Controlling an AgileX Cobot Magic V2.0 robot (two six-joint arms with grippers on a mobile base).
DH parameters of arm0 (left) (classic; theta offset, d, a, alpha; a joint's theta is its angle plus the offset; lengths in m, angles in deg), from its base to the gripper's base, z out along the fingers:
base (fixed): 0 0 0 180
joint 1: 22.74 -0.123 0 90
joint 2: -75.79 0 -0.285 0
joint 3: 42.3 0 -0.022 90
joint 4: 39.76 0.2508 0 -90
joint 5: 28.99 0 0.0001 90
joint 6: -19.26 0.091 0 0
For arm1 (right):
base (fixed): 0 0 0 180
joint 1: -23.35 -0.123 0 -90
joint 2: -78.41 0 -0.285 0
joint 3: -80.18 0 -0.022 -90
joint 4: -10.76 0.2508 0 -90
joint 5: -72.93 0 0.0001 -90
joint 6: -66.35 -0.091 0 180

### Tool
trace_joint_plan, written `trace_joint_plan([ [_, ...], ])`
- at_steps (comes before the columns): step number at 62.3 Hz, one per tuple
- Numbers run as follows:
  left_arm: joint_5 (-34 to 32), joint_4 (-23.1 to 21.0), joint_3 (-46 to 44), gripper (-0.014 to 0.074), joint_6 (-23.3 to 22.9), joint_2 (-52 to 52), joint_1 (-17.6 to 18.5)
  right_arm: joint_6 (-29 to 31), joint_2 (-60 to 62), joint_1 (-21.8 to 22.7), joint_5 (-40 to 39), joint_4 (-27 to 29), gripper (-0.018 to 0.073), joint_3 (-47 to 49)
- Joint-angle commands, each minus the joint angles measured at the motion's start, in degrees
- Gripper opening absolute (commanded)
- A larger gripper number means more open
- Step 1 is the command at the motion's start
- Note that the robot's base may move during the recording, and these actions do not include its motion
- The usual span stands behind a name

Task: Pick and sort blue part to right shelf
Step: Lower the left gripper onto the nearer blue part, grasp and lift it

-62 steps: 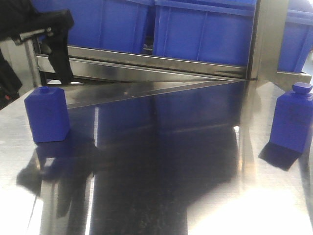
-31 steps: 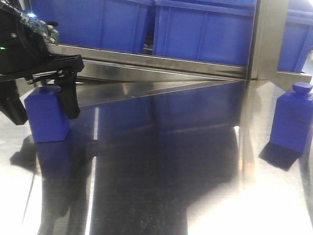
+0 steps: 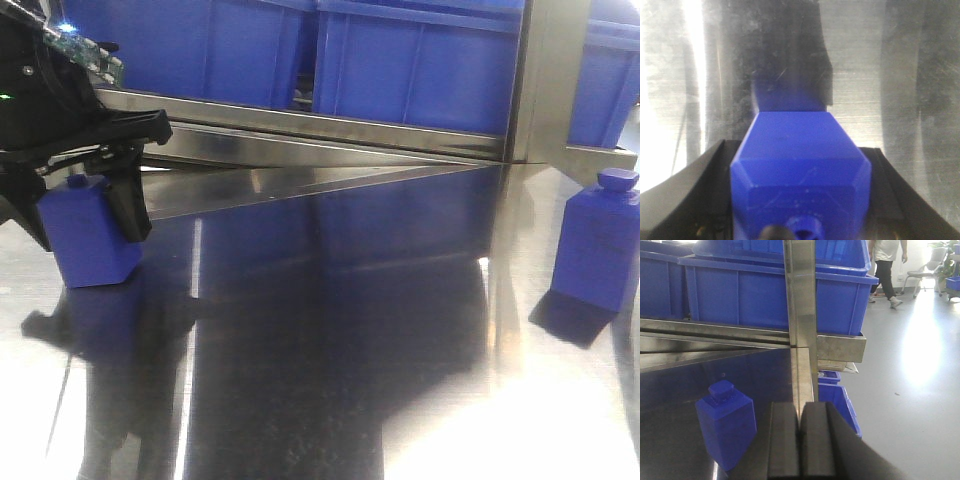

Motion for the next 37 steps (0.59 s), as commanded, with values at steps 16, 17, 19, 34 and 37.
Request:
trace_joint_plan([
  [16, 2.73, -1.25, -1.79, 0.0397, 4.63, -8.18, 0.40, 0.44, 1.19, 0.19, -5.25, -0.08, 0.0057, 1.32],
  [17, 2.49, -1.25, -1.79, 0.0400, 4.89, -8.73, 0.40, 0.44, 1.19, 0.19, -5.25, -0.08, 0.0057, 1.32],
  [19, 2.31, -1.25, -1.79, 0.0400, 6.00, -9.87, 0.40, 0.44, 1.19, 0.19, -5.25, -0.08, 0.0057, 1.32],
  [34, -3.61, -1.25, 2.22, 0.0400, 11.80, -22.45, 0.40, 0.44, 1.19, 0.19, -5.25, -0.08, 0.0057, 1.32],
  [37, -5.59, -1.25, 4.06, 0.0400, 13.12, -25.29, 0.40, 0.44, 1.19, 0.19, -5.25, -0.08, 0.0057, 1.32],
])
